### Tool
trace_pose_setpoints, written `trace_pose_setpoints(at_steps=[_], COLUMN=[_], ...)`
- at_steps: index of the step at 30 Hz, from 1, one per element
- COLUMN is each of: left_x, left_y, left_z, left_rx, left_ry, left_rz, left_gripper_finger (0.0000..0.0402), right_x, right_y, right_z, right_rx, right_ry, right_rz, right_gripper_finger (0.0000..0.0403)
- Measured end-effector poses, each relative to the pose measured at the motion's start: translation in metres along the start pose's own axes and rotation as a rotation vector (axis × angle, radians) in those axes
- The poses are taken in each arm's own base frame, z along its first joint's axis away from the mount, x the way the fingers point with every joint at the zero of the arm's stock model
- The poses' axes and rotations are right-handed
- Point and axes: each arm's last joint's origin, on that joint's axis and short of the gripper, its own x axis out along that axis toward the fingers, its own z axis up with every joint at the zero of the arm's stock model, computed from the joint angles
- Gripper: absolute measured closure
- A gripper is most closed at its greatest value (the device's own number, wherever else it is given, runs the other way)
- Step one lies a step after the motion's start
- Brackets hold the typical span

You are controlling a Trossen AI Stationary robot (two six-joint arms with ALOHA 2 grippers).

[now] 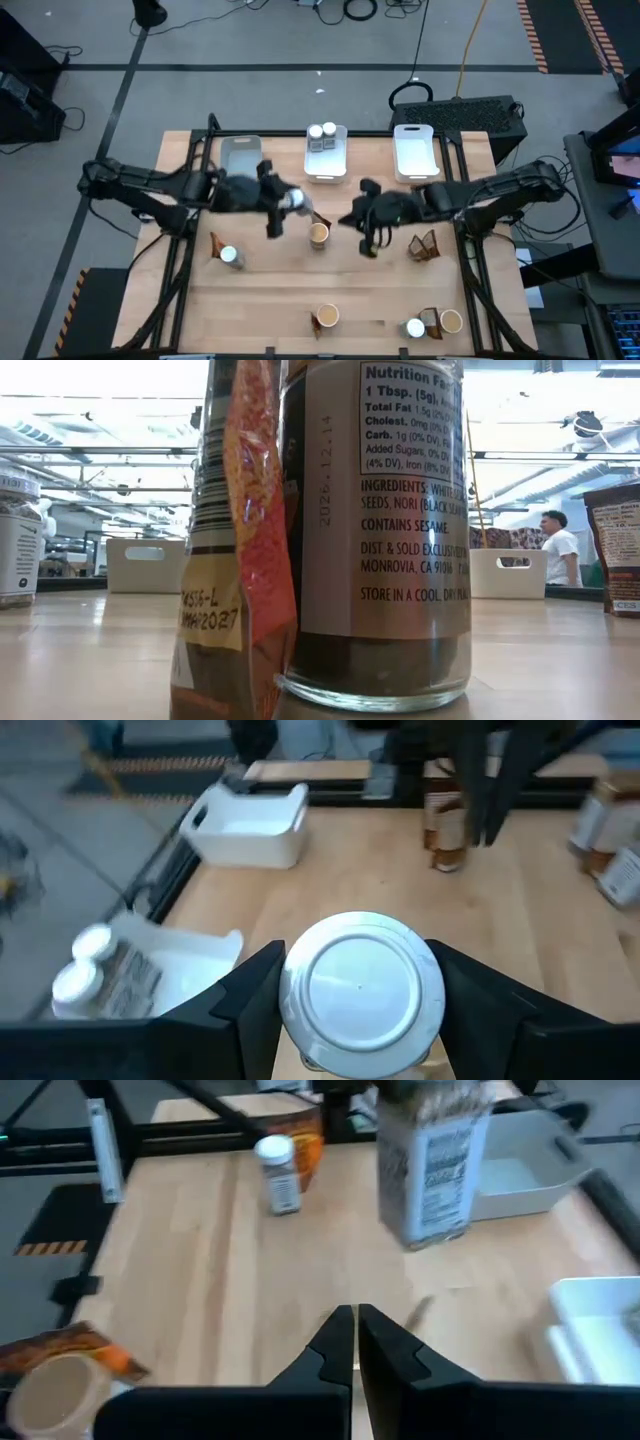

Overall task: Sort spices by type
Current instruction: Put the white seasoning bottle into the left white bin

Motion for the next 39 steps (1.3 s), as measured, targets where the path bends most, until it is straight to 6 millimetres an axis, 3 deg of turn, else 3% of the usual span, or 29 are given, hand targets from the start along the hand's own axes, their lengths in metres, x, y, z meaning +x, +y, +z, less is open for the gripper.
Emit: trace_pose_setpoints(at_steps=[4, 9, 15, 19, 23, 33, 39], left_x=[0.01, 0.016, 0.034, 0.056, 0.075, 0.1, 0.112], left_y=[0.036, 0.088, 0.155, 0.187, 0.2, 0.209, 0.224], left_z=[0.001, -0.001, -0.012, -0.025, -0.033, -0.039, -0.042], left_rx=[-0.027, 0.057, 0.096, 0.074, 0.06, 0.081, 0.058], left_ry=[0.018, 0.019, -0.014, -0.051, -0.07, -0.113, -0.093], left_rz=[0.025, 0.084, -0.009, -0.094, -0.121, -0.118, -0.083], left_gripper_finger=[0.0189, 0.0189, 0.0189, 0.0189, 0.0189, 0.0189, 0.0189], right_x=[-0.009, -0.003, 0.011, 0.011, 0.011, 0.0, -0.003], right_y=[-0.03, -0.071, -0.118, -0.141, -0.155, -0.193, -0.21], right_z=[0.008, 0.012, 0.011, 0.009, 0.008, 0.005, 0.002], right_rx=[-0.001, 0.048, 0.205, 0.284, 0.335, 0.318, 0.295], right_ry=[-0.032, -0.025, -0.034, -0.043, -0.053, -0.068, -0.071], right_rz=[-0.033, -0.125, -0.238, -0.306, -0.341, -0.309, -0.318], right_gripper_finger=[0.0403, 0.0403, 0.0403, 0.0403, 0.0403, 0.0403, 0.0403])
